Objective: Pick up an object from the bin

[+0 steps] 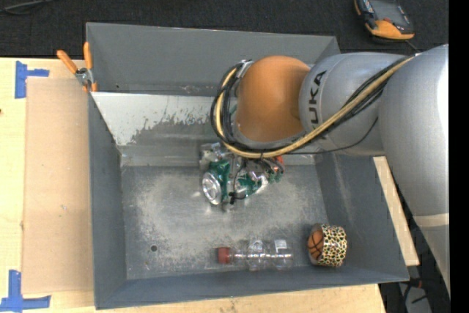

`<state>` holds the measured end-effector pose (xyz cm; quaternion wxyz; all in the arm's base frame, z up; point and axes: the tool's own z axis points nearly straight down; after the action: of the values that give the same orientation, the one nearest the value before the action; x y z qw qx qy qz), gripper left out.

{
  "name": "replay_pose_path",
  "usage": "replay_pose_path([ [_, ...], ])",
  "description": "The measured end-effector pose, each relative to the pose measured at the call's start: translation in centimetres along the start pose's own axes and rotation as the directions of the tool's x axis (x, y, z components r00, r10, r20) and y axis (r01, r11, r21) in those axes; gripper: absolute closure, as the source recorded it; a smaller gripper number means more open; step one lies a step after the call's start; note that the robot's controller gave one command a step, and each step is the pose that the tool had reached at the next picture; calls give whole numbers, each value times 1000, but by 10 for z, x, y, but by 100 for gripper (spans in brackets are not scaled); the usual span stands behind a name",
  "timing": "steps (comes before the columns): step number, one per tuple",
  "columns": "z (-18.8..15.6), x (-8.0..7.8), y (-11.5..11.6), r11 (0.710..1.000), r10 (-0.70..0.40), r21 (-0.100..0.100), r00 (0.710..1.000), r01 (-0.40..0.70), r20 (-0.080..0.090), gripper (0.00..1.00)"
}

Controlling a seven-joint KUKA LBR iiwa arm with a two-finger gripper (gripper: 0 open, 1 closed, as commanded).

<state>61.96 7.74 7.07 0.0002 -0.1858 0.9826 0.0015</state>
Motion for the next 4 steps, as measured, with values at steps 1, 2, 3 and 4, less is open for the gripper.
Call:
replay_pose_path([
  [1, 0, -2, 24, 997, 74, -4, 997, -74, 6, 0],
  [2, -1, 0, 0, 1000, 7, -1, 1000, -7, 5, 100],
  [3, -1, 0, 0, 1000, 7, -2, 1000, -7, 5, 100],
  [4, -15, 1, 1, 1000, 9, -2, 1000, -9, 3, 100],
])
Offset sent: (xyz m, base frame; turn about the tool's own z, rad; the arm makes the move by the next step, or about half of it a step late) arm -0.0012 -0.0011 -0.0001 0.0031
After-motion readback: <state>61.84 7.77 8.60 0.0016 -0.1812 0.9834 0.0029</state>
